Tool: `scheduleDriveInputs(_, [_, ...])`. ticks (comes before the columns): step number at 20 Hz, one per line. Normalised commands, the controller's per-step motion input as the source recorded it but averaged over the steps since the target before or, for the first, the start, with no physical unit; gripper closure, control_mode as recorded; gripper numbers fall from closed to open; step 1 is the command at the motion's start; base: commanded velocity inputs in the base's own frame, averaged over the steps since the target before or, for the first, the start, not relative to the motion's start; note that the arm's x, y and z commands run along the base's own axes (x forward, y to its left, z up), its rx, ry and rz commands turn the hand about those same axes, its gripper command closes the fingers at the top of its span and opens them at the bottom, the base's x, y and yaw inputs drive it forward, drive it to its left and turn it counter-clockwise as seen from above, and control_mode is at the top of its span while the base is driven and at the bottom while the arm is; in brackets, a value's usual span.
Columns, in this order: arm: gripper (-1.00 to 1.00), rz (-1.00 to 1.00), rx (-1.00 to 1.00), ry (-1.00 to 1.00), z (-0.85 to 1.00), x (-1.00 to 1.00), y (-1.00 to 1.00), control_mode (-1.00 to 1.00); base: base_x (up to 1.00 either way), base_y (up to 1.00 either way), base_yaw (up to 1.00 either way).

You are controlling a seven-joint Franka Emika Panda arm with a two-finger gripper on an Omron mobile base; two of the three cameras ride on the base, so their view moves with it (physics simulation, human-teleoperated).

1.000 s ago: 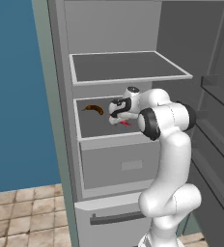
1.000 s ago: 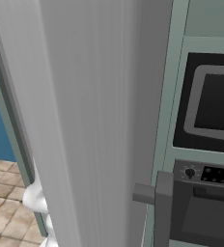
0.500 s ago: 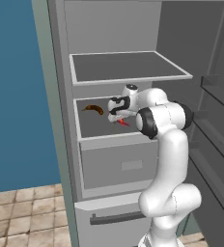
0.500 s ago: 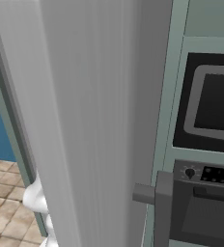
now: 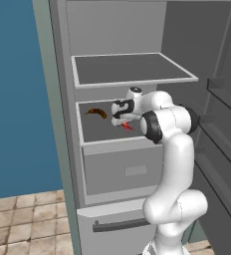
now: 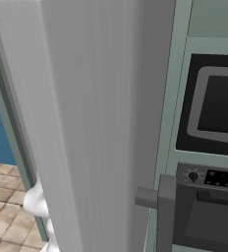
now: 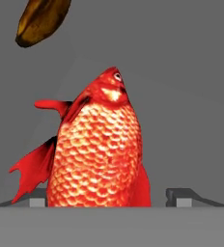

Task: Take the fish from the fridge and place it on the digital scale on the counter by the fridge. Wait a few seconds for a reading, then move it to the plate on the dining counter.

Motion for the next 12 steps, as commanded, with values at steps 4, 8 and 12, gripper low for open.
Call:
scheduleDriveInputs(4, [1.00,0.00,0.00,0.00,-0.11,0.00,0.00,-1.00,0.00,0.00,0.00])
scheduleDriveInputs(8, [1.00,0.00,0.00,0.00,-0.03,0.00,0.00,-1.00,0.00,0.00,0.00])
scheduleDriveInputs(12, [1.00,0.00,0.00,0.00,0.00,-0.13,0.00,-1.00,0.00,0.00,0.00])
